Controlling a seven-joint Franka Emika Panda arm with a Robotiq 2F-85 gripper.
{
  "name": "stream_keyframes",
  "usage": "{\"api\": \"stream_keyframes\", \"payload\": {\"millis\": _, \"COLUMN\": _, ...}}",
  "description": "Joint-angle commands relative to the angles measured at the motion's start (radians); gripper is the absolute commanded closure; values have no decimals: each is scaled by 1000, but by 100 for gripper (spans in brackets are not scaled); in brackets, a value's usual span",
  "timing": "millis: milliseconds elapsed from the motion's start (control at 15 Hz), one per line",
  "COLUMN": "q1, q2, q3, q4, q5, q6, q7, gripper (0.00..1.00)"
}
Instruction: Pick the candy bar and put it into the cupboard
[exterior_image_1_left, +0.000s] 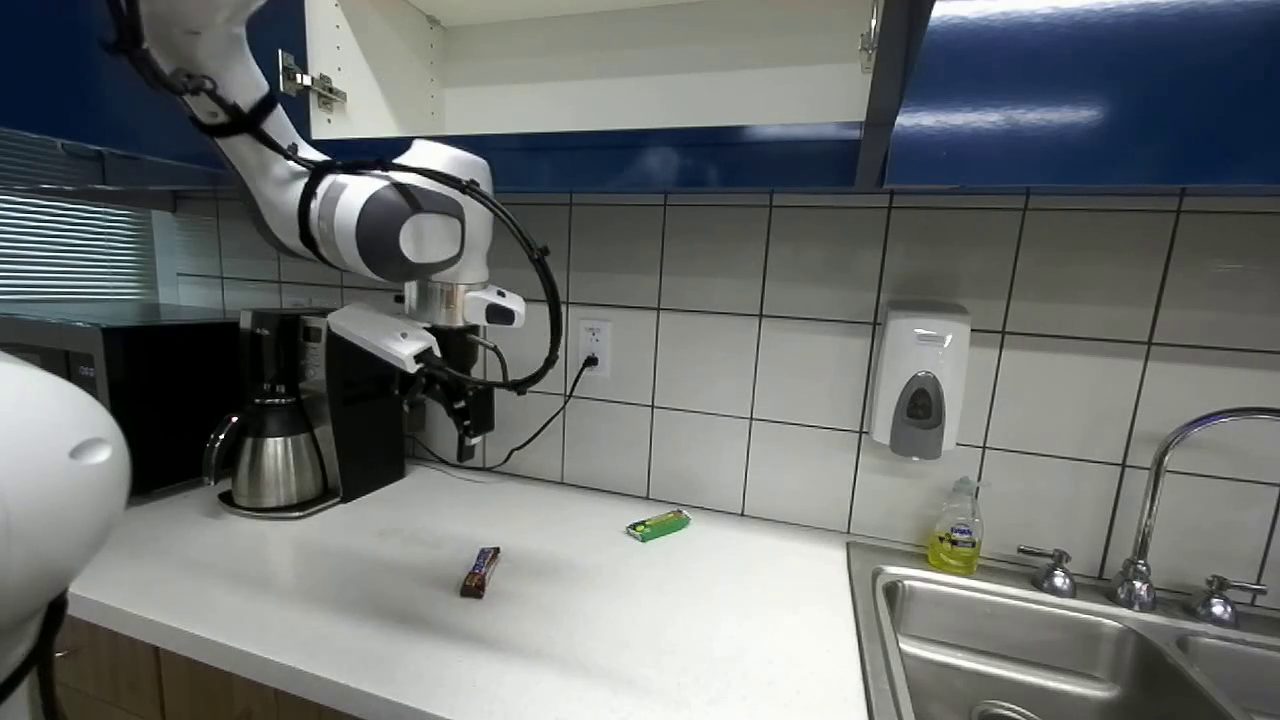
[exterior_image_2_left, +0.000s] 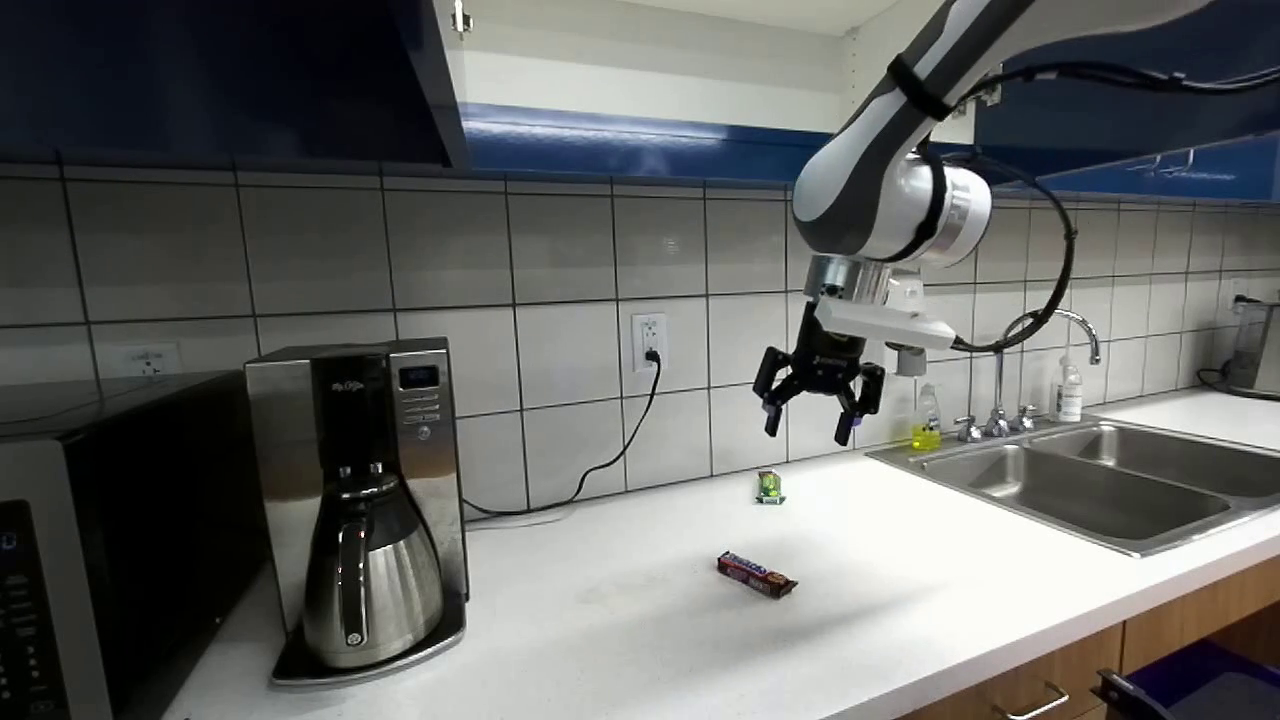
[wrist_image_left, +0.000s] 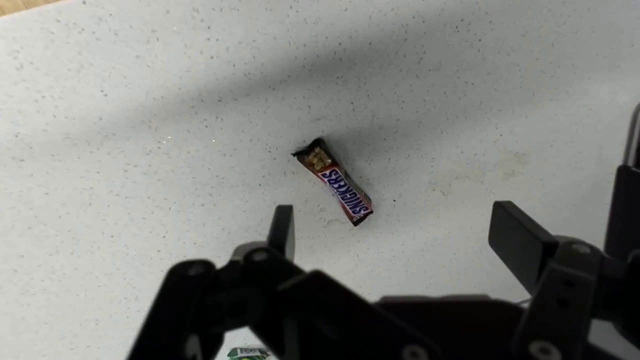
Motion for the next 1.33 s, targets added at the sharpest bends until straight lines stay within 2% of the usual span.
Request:
{"api": "stream_keyframes", "payload": {"millis": 0, "q1": 3, "q2": 150, "q3": -3, "q4": 98, "q5": -12, "q6": 43, "q7": -33, "gripper": 0}}
{"api": "stream_keyframes", "payload": {"millis": 800, "q1": -9, "q2": 477, "q3": 15, "q4": 236, "q5": -17, "q6": 210, "q7": -80, "gripper": 0}}
{"api": "stream_keyframes", "payload": {"millis": 1267, "q1": -8, "q2": 627, "q3": 25, "q4": 322, "q5": -66, "q6": 232, "q7": -65, "gripper": 0}}
